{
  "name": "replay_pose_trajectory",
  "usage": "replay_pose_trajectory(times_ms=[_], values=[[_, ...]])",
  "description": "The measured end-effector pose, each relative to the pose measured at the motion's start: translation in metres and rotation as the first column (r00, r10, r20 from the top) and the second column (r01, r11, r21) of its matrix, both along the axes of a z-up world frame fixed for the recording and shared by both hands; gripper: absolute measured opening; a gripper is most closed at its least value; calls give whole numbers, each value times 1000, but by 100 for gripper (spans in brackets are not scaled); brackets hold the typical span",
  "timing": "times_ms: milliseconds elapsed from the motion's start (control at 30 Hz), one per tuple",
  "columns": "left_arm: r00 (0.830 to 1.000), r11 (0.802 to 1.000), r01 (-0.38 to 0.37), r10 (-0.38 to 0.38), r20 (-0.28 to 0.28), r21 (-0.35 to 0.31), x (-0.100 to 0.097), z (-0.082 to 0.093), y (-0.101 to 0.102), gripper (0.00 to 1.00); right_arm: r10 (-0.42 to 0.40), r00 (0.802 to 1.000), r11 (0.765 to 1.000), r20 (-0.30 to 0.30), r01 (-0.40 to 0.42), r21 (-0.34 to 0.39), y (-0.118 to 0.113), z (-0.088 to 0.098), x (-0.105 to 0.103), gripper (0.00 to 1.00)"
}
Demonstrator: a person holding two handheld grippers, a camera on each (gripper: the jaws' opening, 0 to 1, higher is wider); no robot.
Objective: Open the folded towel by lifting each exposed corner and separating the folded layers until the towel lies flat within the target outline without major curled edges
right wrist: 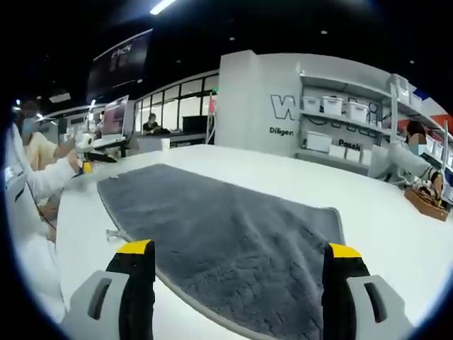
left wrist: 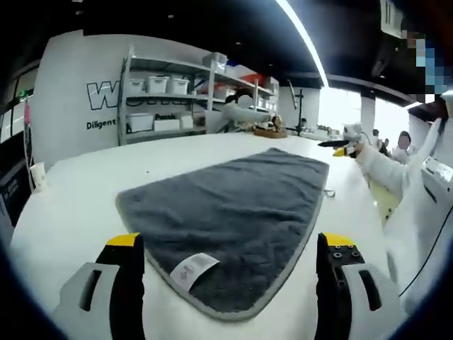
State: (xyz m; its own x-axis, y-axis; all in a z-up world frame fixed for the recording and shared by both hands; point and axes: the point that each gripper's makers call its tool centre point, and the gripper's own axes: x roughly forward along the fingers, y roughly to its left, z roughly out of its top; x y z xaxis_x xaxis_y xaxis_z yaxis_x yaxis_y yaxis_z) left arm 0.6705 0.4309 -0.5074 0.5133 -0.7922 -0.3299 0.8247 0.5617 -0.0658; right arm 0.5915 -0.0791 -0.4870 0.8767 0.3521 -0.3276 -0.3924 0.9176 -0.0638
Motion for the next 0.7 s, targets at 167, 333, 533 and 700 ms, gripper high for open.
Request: replay_pose_trajectory(times_ms=[167, 333, 533, 700], values=[[1000, 1000, 23, -23, 13, 6, -13, 2, -6, 100, 29, 1000, 999, -7, -29, 13, -4, 2, 27, 99], [999, 999, 34, -34, 15, 3, -19, 3, -8, 100, 60, 997, 998, -43, -60, -2, -8, -6, 65, 99], [1000, 1000, 19, -19, 13, 1, -19, 5, -6, 100, 49, 996, 999, -81, -48, 13, -23, -19, 115, 99], [1000, 1000, 9, -9, 9, 6, -18, 5, -5, 100, 14, 993, 998, -117, -7, 63, -37, -33, 149, 99]])
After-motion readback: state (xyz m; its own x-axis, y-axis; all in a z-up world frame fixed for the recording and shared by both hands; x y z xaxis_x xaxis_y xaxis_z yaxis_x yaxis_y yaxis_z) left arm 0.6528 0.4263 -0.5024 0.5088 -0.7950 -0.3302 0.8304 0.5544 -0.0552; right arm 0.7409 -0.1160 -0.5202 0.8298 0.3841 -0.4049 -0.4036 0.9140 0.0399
